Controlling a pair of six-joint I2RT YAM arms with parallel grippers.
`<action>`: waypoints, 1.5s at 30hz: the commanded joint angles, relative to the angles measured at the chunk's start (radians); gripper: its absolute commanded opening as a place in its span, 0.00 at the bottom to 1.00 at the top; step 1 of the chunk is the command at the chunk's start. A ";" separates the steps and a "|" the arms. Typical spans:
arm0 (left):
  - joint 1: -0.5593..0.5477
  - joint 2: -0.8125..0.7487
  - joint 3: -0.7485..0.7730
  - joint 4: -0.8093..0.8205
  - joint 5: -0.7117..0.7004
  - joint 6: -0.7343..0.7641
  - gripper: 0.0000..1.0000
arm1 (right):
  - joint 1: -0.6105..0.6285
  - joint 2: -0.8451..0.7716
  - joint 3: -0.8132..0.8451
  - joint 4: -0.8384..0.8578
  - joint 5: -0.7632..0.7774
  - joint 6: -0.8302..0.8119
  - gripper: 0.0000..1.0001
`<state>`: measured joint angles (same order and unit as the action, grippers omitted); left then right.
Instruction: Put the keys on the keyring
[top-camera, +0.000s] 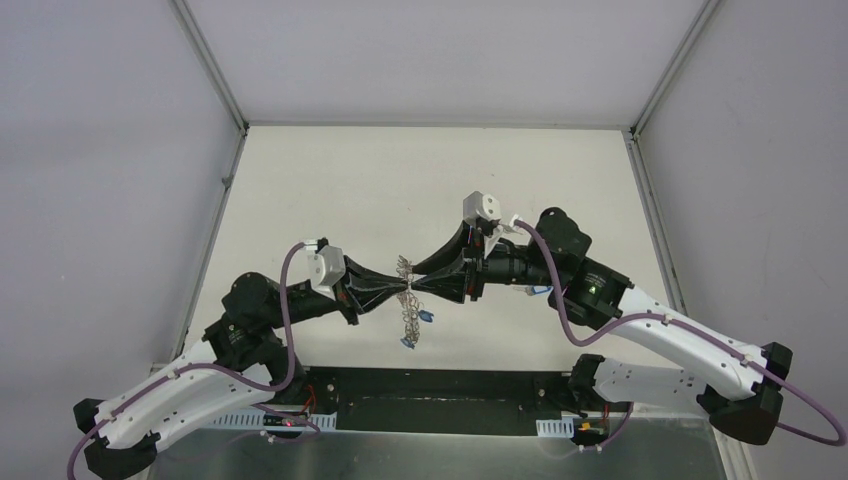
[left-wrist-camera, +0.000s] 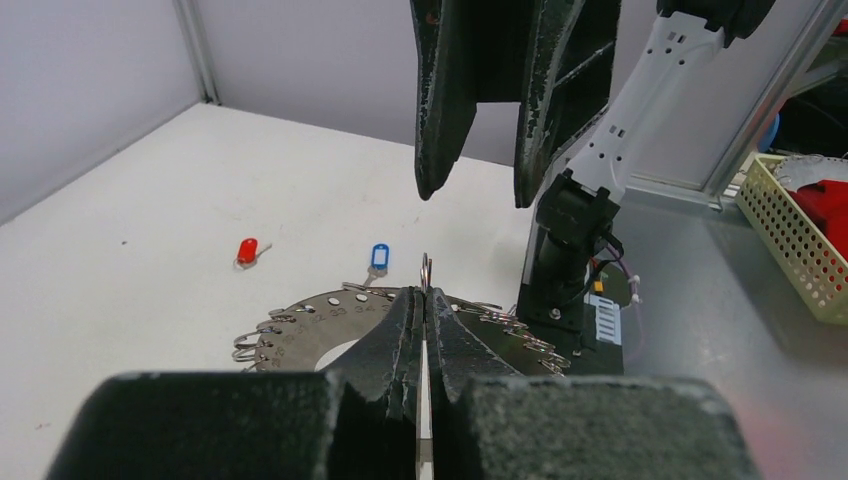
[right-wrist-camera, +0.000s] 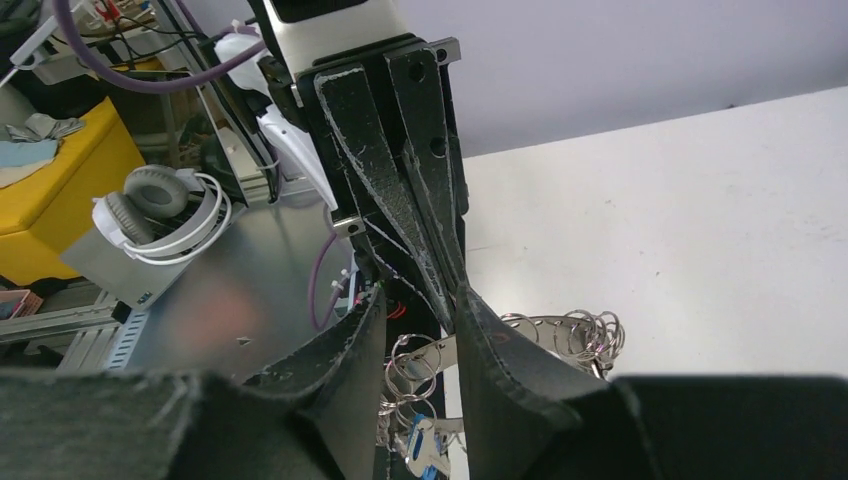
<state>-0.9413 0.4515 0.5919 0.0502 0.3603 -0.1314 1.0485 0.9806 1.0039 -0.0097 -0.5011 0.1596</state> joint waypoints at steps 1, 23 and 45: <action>0.003 -0.018 0.012 0.161 0.042 0.027 0.00 | -0.014 -0.005 -0.002 0.111 -0.077 0.029 0.33; 0.003 -0.018 0.020 0.181 0.063 -0.014 0.00 | -0.028 0.055 -0.012 0.129 -0.148 0.053 0.00; 0.003 0.032 0.178 -0.203 0.023 0.062 0.31 | -0.028 0.061 0.102 -0.197 -0.072 -0.029 0.00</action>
<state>-0.9413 0.4603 0.7254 -0.0910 0.3836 -0.1150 1.0187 1.0443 1.0336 -0.2207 -0.5789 0.1425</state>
